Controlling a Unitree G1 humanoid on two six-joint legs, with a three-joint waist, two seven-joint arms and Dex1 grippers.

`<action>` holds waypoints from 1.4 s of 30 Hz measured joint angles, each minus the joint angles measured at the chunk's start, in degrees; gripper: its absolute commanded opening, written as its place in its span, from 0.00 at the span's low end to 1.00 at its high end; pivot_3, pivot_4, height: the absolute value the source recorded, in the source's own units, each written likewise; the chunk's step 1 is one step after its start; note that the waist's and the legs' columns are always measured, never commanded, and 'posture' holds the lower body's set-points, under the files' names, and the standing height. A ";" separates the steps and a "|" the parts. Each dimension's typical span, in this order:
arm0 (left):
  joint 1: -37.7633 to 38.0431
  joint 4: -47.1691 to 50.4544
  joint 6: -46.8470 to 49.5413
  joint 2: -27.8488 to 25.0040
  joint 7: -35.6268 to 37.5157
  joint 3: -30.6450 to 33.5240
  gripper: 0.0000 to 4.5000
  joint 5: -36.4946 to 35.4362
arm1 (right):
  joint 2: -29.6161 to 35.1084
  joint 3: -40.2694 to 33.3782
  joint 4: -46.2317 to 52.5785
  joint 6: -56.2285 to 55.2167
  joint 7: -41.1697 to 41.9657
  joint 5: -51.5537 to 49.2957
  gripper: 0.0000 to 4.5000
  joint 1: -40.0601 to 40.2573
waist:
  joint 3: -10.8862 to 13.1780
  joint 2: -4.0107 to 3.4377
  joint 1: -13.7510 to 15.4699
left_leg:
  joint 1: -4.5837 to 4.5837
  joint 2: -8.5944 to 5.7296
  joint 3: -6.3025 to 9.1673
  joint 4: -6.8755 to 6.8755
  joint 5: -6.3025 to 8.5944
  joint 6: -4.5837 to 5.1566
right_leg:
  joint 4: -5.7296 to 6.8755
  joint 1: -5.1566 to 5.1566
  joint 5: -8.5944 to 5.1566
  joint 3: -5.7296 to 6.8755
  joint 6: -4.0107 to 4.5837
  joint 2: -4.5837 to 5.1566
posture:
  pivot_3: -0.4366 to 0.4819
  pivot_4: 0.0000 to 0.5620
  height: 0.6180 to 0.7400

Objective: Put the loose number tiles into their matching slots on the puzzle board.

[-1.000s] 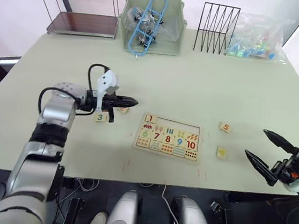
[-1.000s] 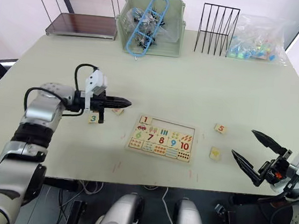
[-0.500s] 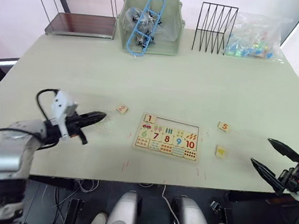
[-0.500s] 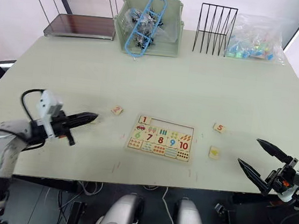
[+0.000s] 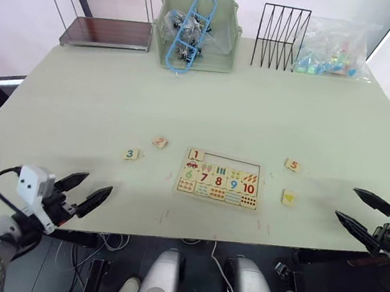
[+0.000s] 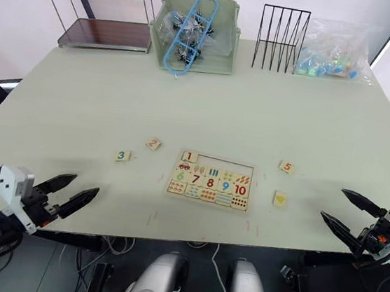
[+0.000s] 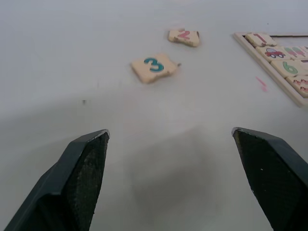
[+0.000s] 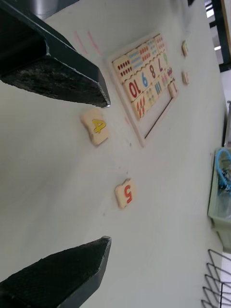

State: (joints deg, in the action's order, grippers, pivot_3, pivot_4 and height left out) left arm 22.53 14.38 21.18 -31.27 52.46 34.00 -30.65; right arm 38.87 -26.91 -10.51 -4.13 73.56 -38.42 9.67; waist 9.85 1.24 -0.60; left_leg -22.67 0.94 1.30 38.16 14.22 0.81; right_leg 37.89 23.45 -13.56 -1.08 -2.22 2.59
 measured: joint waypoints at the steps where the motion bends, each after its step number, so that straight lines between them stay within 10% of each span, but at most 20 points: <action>1: 1.07 0.44 -0.61 0.46 -0.06 0.33 0.99 -0.17 | 0.00 -0.14 -0.91 -0.19 0.01 0.06 1.00 -0.54 | 0.00 0.00 0.03 | 0.00 0.00 -0.01 0.00 0.00 0.00 | 0.00 0.00 0.00 0.00 0.00 0.00 | 0.48 0.27 1.00; 42: -8.07 -9.73 -6.04 -9.00 7.59 -4.16 0.99 -0.43 | -4.52 -1.11 -1.03 -4.69 8.00 -2.09 1.00 3.43 | 0.00 -0.01 0.06 | 0.06 0.06 -0.53 -0.01 0.08 0.11 | -0.02 0.03 -0.03 -0.16 -0.05 0.00 | 0.48 0.27 1.00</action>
State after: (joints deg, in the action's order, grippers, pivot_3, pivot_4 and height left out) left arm 14.46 4.64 15.14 -40.27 60.05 29.84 -31.08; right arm 34.34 -28.02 -11.54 -8.82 81.56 -40.51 13.10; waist 9.85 1.22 -0.54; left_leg -22.61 1.00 0.78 38.15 14.30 0.92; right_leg 37.87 23.47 -13.58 -1.24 -2.28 2.59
